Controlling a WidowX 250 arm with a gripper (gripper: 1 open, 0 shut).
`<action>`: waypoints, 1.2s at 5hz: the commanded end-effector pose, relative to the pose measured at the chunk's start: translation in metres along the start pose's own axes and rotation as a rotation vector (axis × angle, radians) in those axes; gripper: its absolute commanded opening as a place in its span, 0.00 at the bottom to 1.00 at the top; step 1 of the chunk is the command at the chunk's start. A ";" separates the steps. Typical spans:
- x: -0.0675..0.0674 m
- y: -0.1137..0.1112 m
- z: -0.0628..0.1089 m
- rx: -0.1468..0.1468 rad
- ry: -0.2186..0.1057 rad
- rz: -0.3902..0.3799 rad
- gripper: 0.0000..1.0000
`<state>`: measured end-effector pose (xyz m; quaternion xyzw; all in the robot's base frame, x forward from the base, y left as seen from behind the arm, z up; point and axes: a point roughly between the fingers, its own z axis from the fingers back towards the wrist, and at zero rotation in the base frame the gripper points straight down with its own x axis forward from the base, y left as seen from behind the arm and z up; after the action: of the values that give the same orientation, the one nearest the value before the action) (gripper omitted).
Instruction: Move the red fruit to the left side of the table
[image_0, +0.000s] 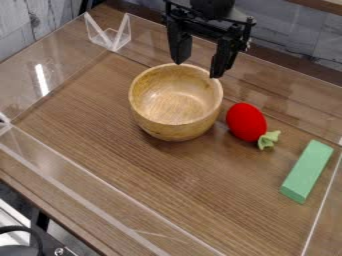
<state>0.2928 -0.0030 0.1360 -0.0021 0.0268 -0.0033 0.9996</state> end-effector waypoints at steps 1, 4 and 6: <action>-0.002 -0.006 -0.011 -0.005 0.016 0.089 1.00; 0.008 -0.052 -0.027 -0.072 -0.037 0.384 1.00; 0.014 -0.059 -0.038 -0.096 -0.070 0.603 1.00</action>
<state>0.3015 -0.0605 0.0881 -0.0348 0.0074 0.2973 0.9541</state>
